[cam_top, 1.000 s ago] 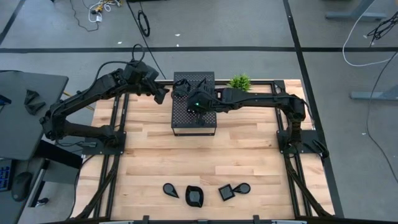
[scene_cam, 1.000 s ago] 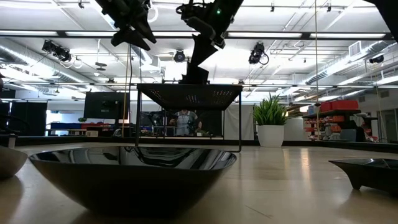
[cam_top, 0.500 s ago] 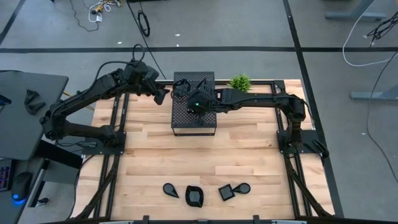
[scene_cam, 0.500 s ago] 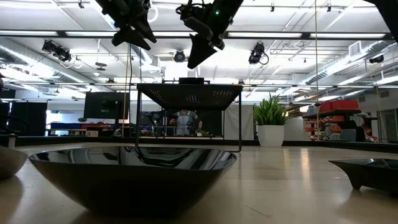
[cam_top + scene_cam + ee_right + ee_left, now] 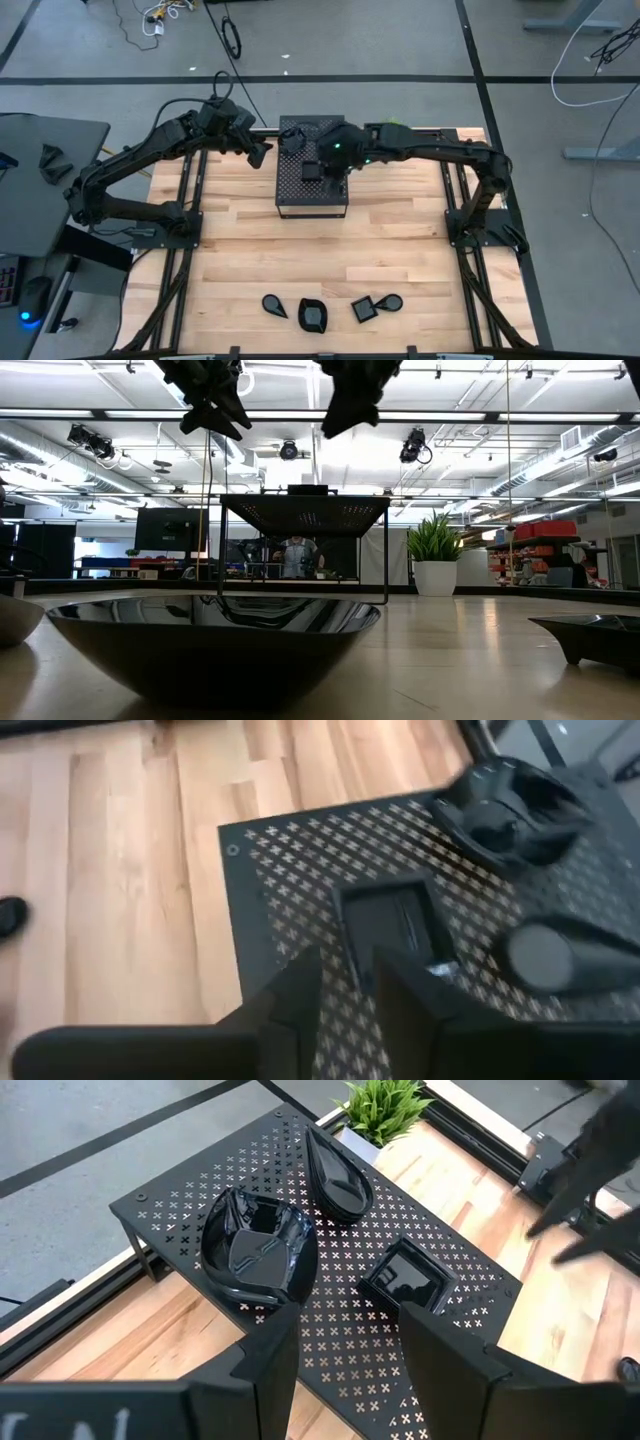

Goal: Pick & Place Mini shaped plates
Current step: Stack the leaf shaped plate on top of the leaf shaped plate on the shelf

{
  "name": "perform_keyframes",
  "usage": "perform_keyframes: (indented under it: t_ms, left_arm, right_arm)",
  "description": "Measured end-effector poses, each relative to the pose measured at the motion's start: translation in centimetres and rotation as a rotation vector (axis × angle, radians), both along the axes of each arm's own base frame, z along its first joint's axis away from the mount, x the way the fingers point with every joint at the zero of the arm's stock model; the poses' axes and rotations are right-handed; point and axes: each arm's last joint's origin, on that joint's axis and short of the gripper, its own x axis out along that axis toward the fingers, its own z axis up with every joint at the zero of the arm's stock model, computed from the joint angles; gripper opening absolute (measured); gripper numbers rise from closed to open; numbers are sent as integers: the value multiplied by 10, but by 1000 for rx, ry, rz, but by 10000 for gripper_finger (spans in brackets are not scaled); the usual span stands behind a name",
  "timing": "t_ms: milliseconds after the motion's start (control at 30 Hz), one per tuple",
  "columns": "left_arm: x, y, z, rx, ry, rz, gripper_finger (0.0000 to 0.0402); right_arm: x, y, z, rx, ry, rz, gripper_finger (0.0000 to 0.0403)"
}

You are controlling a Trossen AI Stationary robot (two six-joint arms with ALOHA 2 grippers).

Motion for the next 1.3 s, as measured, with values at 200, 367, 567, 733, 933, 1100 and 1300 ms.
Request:
perform_keyframes:
  t_ms: [200, 367, 567, 733, 933, 1100, 1300]
  left_arm:
    - [0, 0, 0, 7, 6, -6, 177]
    - [-4, -4, -7, -37, 90, -15, 177]
    - [-10, -19, -18, -115, 240, -56, 177]
    - [-8, -36, -22, -157, 298, -92, 177]
    - [1, -61, -23, -128, 316, -196, 177]
    - [4, -87, -24, -105, 350, -234, 177]
    - [5, -121, -24, -37, 367, -271, 177]
  right_arm:
    - [-15, -3, -4, 31, 19, -42, 80]
    - [-35, 2, -28, 57, 13, -69, 65]
    - [-69, 18, -33, 127, -61, -130, 46]
    - [-90, 45, -35, 250, -104, -185, 31]
    - [-86, 109, -42, 377, -116, -63, 4]
    - [-71, 171, -57, 515, -130, 46, 8]
    - [-50, 223, -89, 693, -114, 121, 14]
